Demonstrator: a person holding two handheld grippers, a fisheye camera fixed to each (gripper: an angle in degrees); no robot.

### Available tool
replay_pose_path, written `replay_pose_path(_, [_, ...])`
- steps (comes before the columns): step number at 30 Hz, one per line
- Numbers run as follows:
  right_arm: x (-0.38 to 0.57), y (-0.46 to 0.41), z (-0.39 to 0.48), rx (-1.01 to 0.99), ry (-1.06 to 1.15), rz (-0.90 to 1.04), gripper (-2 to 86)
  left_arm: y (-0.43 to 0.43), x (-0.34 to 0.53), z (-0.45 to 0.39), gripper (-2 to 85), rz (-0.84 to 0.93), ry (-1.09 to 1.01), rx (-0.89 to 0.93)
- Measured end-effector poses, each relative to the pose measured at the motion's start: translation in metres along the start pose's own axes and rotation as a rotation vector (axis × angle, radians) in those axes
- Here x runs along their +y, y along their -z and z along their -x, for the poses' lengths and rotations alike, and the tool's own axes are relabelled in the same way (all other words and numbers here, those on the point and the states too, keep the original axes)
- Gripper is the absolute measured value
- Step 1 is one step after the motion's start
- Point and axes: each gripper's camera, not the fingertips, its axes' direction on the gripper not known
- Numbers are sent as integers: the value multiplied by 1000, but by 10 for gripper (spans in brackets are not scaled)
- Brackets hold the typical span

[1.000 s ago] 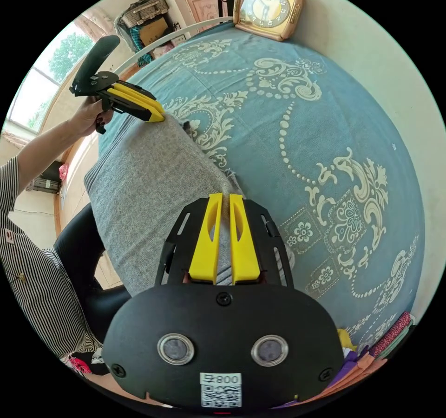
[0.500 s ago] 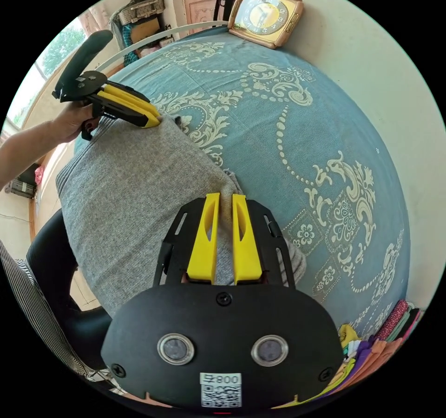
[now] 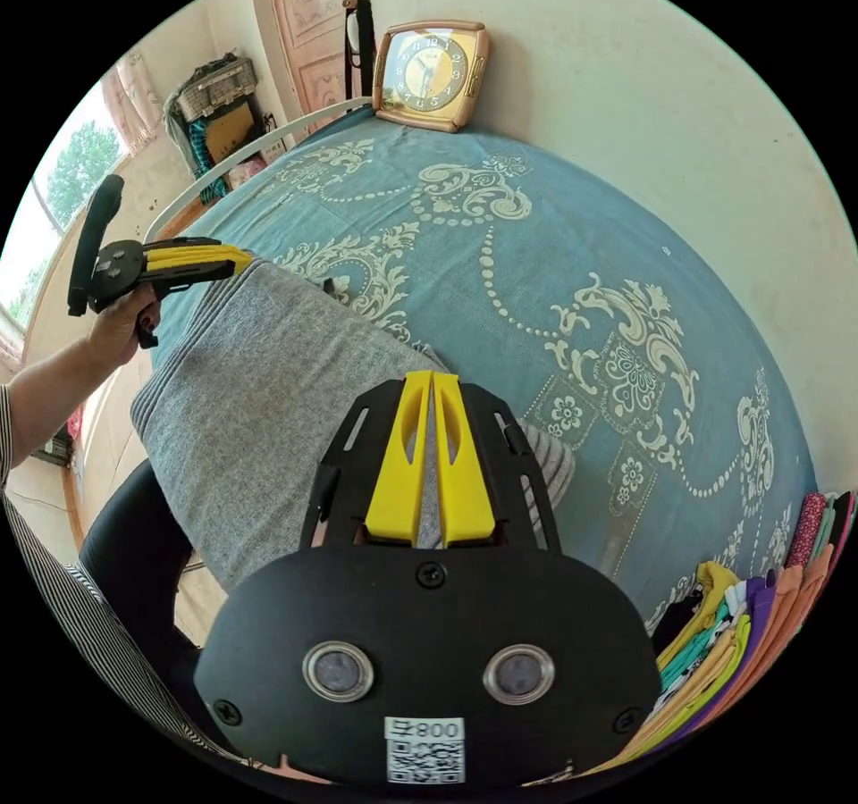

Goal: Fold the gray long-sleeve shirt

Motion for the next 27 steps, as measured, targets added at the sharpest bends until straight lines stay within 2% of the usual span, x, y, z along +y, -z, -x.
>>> replay_pose_path(3, [10, 19, -2, -1, -7, -41, 0, 10, 12, 4, 2, -95, -10, 183])
replay_pose_path(6, [30, 20, -13, 26, -48, -24, 1, -13, 20, 3, 1, 2, -7, 150])
replay_pose_path(7, [36, 5, -20, 10, -62, 40, 1, -35, 22, 3, 1, 105, -16, 120])
replay_pose_path(9, [43, -29, -29, -11, -70, 180, 1, -43, 28, 10, 1, 55, 10, 163])
replay_pose_path(10, [46, -23, -34, -31, -88, 119, 1, -47, 28, 16, 1, 94, 47, 204])
replay_pose_path(12, [43, -13, -40, -43, -95, 146, 1, -41, 32, 20, 1, 69, 72, 212])
replay_pose_path(14, [50, 18, -42, -5, -106, 54, 1, -27, 41, 13, 1, -13, 30, 211])
replay_pose_path(16, [60, 30, -48, 33, -140, 26, 1, -27, 46, 6, 1, -17, 1, 204])
replay_pose_path(19, [72, -5, -69, 9, -192, 154, 1, -58, 53, 4, 1, 106, -2, 183])
replay_pose_path(21, [77, -4, -83, -59, -229, 116, 1, -62, 57, 14, 1, 82, 21, 216])
replay_pose_path(22, [74, 3, -90, -85, -241, 146, 1, -61, 58, 21, 1, 94, 37, 249])
replay_pose_path(27, [111, 79, -76, -110, -207, 24, 1, -27, 104, 39, 1, -1, 49, 306])
